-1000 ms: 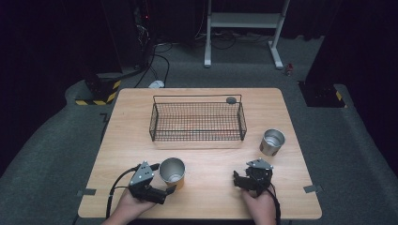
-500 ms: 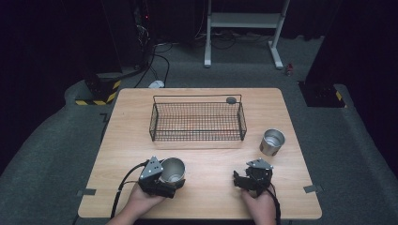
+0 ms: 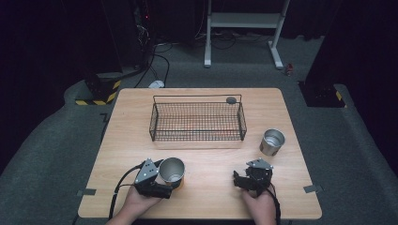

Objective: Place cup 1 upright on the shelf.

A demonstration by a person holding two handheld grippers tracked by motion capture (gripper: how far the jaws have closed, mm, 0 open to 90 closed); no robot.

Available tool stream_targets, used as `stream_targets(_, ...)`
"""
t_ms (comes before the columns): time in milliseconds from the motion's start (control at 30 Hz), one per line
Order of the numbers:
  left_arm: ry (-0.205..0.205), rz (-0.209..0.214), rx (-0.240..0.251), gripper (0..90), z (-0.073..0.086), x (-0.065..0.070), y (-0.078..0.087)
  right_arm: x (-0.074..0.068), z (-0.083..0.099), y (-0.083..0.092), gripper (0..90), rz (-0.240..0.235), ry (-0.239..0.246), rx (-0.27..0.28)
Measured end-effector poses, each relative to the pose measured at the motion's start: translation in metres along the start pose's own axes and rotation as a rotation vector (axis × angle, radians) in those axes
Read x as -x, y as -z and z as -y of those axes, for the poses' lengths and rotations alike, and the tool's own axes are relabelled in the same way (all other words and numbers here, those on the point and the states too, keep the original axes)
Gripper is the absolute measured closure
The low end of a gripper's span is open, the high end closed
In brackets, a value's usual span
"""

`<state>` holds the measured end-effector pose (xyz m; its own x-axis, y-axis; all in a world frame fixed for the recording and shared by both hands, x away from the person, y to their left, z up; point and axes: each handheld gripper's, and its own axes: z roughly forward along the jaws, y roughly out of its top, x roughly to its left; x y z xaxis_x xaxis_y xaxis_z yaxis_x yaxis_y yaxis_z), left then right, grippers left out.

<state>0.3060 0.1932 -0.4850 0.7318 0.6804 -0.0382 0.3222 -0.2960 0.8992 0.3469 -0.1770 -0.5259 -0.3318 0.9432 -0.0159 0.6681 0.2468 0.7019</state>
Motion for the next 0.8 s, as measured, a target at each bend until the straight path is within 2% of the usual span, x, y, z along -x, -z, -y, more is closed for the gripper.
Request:
stream_targets(167, -0.017, -0.004, 0.019, 13.0, 0.001, 0.004, 0.000, 0.000, 0.000, 0.000, 8.9, 0.000, 0.000, 0.000)
stream_targets(467, -0.027, -0.017, 0.024, 13.9, 0.001, 0.002, 0.002, 0.000, 0.000, 0.000, 8.9, 0.000, 0.000, 0.000)
stream_targets(800, -0.009, -0.047, 0.054, 14.0, 0.000, -0.007, 0.012, 0.000, 0.000, 0.000, 8.9, 0.000, 0.000, 0.000)
